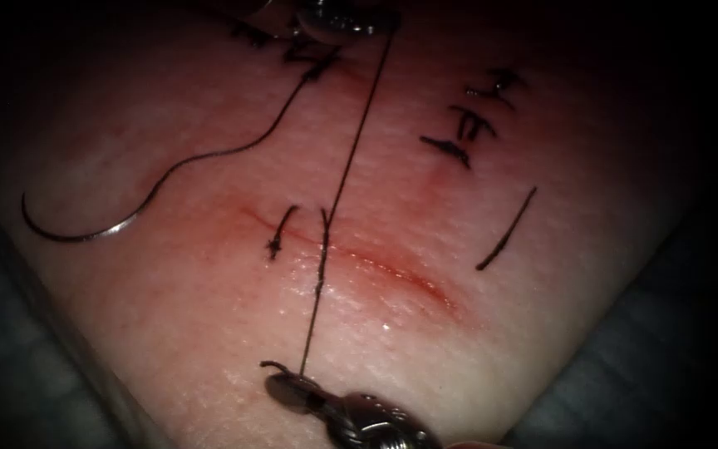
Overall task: Wound Closure
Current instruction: Tighten the knot by pulling up with the left arm and down with the right
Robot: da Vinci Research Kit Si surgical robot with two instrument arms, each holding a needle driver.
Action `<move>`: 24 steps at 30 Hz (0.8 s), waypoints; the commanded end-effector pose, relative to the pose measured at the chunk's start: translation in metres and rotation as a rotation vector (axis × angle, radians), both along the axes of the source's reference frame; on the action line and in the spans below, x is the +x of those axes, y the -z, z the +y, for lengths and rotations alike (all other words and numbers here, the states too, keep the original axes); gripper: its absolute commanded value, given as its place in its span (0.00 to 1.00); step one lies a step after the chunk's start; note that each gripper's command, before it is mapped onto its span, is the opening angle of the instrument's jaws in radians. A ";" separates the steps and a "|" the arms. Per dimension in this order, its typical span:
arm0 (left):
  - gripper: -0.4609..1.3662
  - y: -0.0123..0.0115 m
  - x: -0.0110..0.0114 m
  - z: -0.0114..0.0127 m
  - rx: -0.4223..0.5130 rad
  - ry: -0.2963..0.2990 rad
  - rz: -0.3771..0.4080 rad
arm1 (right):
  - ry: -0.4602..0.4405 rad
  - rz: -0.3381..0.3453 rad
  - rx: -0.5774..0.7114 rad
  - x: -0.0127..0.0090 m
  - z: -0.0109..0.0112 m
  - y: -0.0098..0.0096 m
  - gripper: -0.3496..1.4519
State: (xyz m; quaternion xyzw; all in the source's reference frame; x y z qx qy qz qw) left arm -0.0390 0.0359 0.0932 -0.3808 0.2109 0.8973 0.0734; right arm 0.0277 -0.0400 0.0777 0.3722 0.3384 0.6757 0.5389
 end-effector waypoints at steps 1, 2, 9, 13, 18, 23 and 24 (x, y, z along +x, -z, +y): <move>0.06 -0.0001 0.0000 -0.0001 0.004 -0.002 0.003 | 0.000 -0.002 0.000 0.0000 0.0002 0.0000 0.00; 0.06 -0.0001 0.0000 -0.0002 0.003 -0.002 0.003 | -0.003 -0.004 0.000 -0.0001 0.0003 0.0000 0.00; 0.06 -0.0003 0.0001 -0.0001 0.002 -0.004 0.003 | -0.008 0.000 0.002 -0.0001 0.0003 0.0001 0.00; 0.06 -0.0004 0.0003 0.0001 0.002 -0.003 0.004 | -0.005 0.002 0.002 -0.0001 0.0001 0.0003 0.00; 0.06 -0.0003 0.0005 0.0001 0.004 -0.003 0.008 | -0.003 0.006 0.004 -0.0003 0.0003 0.0001 0.00; 0.06 -0.0002 0.0006 0.0000 0.008 0.000 0.005 | -0.015 0.001 0.000 -0.0003 0.0007 0.0000 0.00; 0.06 -0.0002 0.0007 0.0000 0.008 -0.001 0.005 | -0.017 0.003 0.000 -0.0003 0.0007 0.0000 0.00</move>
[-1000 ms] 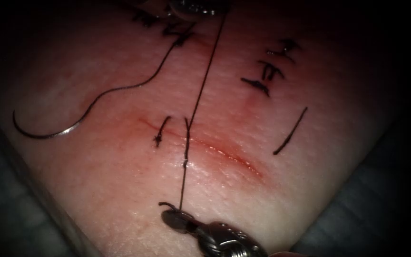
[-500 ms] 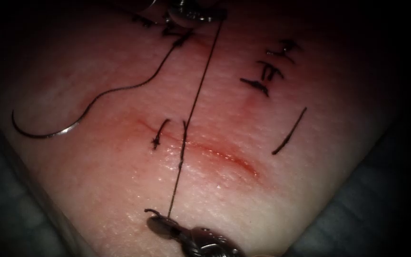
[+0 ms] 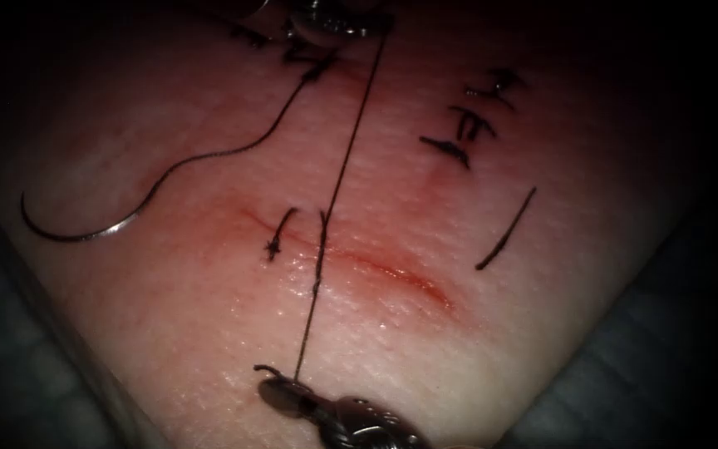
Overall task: Wound Closure
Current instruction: Tighten the knot by pulling up with the left arm and down with the right
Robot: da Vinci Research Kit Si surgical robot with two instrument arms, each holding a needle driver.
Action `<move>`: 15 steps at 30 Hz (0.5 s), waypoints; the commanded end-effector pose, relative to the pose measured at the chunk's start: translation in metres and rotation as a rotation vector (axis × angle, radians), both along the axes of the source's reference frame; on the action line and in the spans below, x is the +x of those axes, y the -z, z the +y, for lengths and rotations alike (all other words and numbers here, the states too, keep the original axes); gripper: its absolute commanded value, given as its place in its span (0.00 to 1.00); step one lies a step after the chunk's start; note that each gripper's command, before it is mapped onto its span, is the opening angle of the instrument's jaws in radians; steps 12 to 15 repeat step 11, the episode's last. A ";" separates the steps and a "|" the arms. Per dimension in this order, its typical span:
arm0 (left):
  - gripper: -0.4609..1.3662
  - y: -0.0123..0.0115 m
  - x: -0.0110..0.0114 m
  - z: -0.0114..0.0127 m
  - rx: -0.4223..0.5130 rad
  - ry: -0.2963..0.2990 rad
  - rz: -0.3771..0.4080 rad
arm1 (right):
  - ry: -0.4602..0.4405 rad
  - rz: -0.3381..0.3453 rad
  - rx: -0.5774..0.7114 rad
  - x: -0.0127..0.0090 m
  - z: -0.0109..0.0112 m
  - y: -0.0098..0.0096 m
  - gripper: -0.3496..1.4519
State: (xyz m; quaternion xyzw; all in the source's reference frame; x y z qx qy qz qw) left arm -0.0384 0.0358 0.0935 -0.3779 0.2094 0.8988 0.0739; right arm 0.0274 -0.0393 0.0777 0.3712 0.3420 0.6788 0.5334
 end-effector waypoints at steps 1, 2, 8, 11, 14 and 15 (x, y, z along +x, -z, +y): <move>0.06 0.0001 0.0001 0.0000 0.004 -0.002 -0.001 | -0.004 0.001 -0.002 0.0000 0.0001 0.0001 0.00; 0.06 0.0001 0.0001 0.0000 0.004 -0.002 -0.002 | -0.007 -0.001 -0.002 0.0000 0.0001 0.0001 0.00; 0.06 0.0002 0.0001 0.0002 0.005 -0.003 -0.003 | -0.008 -0.002 -0.002 0.0000 0.0001 0.0003 0.00; 0.06 0.0002 0.0001 0.0002 0.006 -0.002 -0.003 | -0.012 -0.002 -0.004 0.0000 0.0001 0.0004 0.00; 0.06 0.0002 0.0001 0.0002 0.006 -0.002 -0.003 | -0.012 -0.002 -0.004 0.0000 0.0001 0.0004 0.00; 0.06 0.0002 0.0001 0.0002 0.006 -0.002 -0.003 | -0.012 -0.002 -0.004 0.0000 0.0001 0.0004 0.00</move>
